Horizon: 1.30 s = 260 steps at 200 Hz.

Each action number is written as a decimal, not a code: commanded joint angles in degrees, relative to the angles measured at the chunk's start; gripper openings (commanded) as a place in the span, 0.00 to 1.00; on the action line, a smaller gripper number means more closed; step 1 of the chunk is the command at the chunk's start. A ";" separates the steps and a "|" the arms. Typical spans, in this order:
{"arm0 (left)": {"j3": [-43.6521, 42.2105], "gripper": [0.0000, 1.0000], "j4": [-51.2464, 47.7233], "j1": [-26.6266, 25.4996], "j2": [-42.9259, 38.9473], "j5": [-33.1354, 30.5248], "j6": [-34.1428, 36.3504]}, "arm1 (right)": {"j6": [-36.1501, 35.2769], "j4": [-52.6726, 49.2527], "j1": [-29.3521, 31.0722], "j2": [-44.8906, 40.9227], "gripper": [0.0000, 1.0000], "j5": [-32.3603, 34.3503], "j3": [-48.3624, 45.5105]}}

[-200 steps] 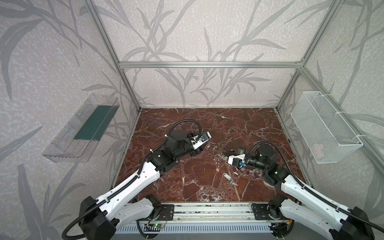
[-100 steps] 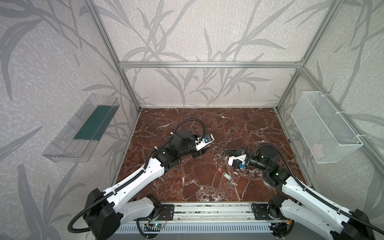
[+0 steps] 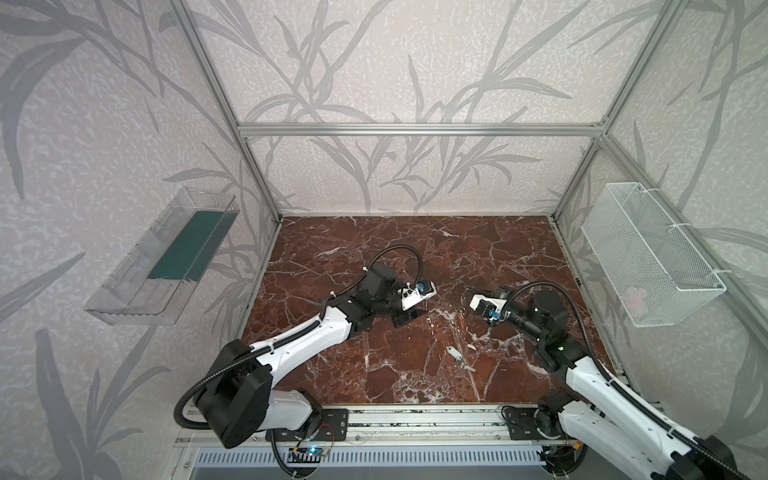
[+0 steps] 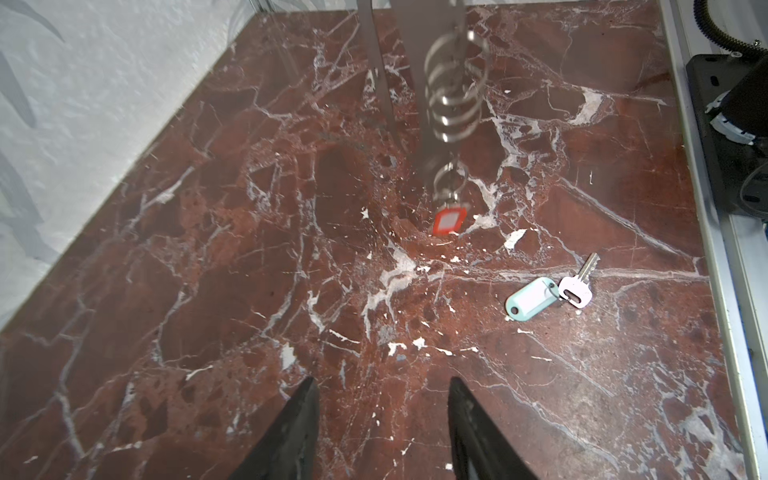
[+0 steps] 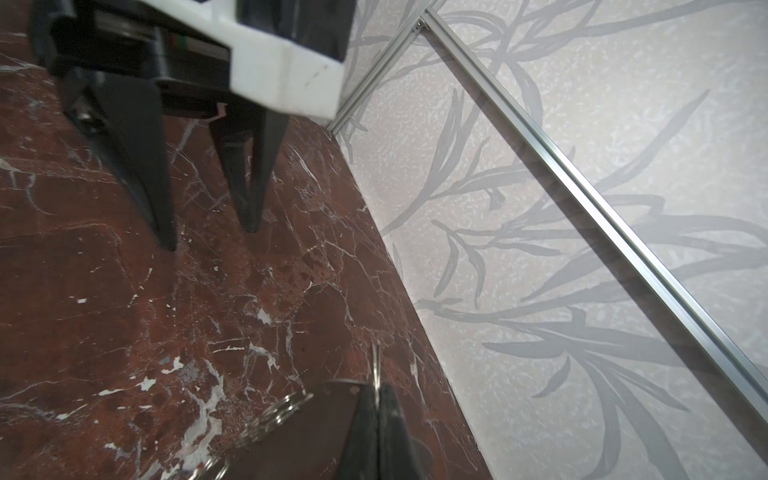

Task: Put the keys on the keyring
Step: 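Release the ring and move the left gripper toward the blue-tagged key, then lower the left gripper onto the blue-tagged key and grasp its ring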

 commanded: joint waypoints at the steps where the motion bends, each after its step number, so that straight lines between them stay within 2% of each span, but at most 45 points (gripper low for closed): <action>1: 1.84 0.51 2.19 -1.00 2.73 3.12 -6.03 | 2.21 2.40 -1.33 -0.99 0.00 4.16 -0.70; 32: 7.32 0.51 -2.01 -4.60 7.57 2.74 -14.78 | 3.65 0.83 -1.61 -1.38 0.00 8.03 -0.11; 48: 10.50 0.52 -5.66 -7.39 9.19 3.76 -15.52 | 5.23 0.63 -1.61 -2.14 0.00 10.71 0.02; 66: 15.75 0.52 -12.78 -10.22 10.67 -1.62 -17.96 | 6.27 -1.15 -1.61 -3.63 0.00 11.92 0.80; 87: 21.40 0.51 -18.00 -10.09 13.02 -5.46 -31.42 | 6.65 -1.98 -1.61 -5.82 0.00 13.33 1.46; 121: 27.88 0.51 -25.00 -10.26 17.00 -5.01 -48.73 | 8.99 -9.87 -1.61 -10.12 0.00 18.28 4.56; 151: 32.36 0.48 -31.85 -9.83 22.37 0.14 -63.92 | 10.54 -14.41 -1.61 -13.31 0.00 18.76 5.95; 172: 29.07 0.43 -26.33 -11.54 24.38 5.36 -74.63 | 10.72 -17.00 -1.59 -14.53 0.00 19.32 6.73; 194: 25.27 0.41 -23.43 -12.94 24.50 2.69 -79.11 | 10.79 -18.96 -1.59 -15.20 0.00 19.69 7.01; 213: 21.64 0.40 -19.84 -13.36 25.14 3.17 -84.32 | 11.75 -20.14 -1.61 -15.90 0.00 19.51 6.93; 260: 22.35 0.39 -21.25 -15.76 28.37 3.52 -86.95 | 13.34 -22.83 -1.61 -17.85 0.00 18.55 6.30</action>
